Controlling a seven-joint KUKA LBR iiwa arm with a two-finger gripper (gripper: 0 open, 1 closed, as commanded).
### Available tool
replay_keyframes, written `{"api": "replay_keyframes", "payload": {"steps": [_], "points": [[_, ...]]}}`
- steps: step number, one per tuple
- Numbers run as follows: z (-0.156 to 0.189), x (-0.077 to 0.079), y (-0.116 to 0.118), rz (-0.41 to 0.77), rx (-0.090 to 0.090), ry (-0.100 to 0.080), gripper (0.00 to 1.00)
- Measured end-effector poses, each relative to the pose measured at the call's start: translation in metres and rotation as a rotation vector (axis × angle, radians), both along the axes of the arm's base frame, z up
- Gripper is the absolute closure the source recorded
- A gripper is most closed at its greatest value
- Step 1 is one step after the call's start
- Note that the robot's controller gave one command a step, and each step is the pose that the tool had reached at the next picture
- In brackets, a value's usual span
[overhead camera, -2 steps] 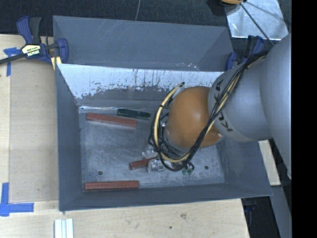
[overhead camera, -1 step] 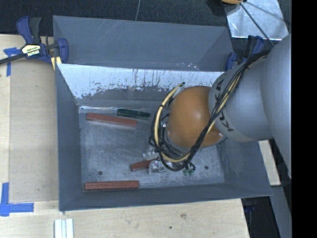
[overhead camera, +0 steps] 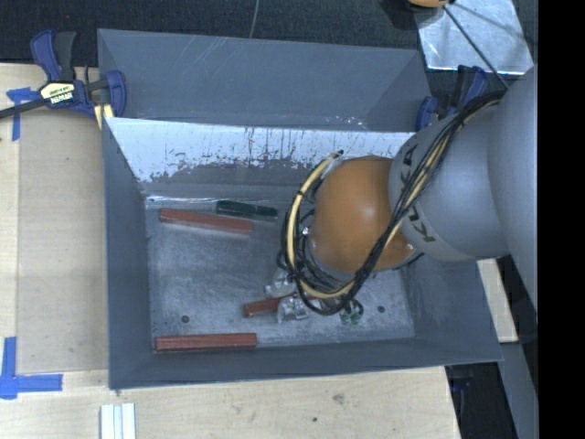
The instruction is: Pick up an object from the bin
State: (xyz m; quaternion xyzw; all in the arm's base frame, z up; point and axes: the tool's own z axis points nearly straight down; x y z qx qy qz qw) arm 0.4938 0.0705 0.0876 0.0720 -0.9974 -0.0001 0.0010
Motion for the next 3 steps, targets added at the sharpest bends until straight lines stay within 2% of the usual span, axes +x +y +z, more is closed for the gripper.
{"api": "replay_keyframes", "payload": {"steps": [1,3], "points": [[0.021,-0.001,0.0,0.0,-0.001,0.004,1.0],[0.052,0.001,0.0,0.0,0.0,-0.004,1.0]]}}
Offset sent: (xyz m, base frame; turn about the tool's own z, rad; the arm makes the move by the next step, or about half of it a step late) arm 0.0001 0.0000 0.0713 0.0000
